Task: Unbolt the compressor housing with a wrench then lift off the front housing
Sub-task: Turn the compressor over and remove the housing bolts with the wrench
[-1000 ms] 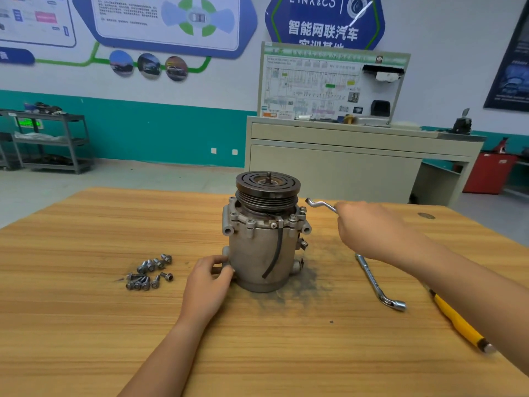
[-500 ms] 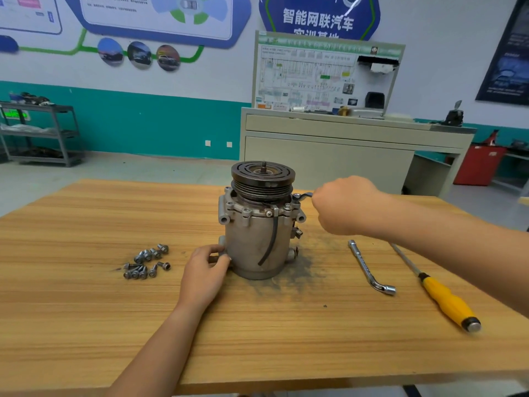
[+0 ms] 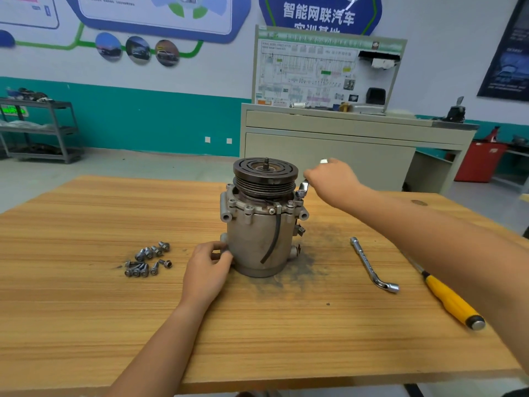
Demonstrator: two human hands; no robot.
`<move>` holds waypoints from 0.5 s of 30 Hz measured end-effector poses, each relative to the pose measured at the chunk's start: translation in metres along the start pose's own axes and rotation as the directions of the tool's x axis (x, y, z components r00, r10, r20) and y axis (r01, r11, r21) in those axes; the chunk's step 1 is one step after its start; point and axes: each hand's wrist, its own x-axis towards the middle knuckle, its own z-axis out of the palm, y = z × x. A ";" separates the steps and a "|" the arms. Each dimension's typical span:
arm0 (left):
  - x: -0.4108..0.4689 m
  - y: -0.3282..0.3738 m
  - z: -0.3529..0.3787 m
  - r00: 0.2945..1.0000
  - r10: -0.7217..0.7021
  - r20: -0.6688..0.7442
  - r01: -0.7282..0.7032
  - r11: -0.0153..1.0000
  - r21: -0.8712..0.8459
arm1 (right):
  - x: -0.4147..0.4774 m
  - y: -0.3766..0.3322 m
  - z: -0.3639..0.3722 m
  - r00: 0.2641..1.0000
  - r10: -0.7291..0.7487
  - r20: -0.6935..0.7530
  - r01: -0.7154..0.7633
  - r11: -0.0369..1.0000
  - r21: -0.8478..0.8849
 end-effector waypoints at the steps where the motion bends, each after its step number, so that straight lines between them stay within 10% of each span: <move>1: 0.000 0.001 0.000 1.000 -0.001 0.001 0.001 1.000 -0.002 | 0.004 -0.001 0.003 1.000 -0.010 -0.029 0.011 1.000 0.023; 9: 0.002 0.000 0.001 1.000 0.001 0.002 -0.001 1.000 -0.001 | -0.030 0.028 -0.004 0.921 0.366 -0.134 -0.249 0.817 0.520; 15: 0.002 -0.003 0.002 1.000 0.010 0.012 -0.010 1.000 -0.001 | -0.074 0.015 -0.014 0.970 0.224 0.093 -0.242 0.887 0.393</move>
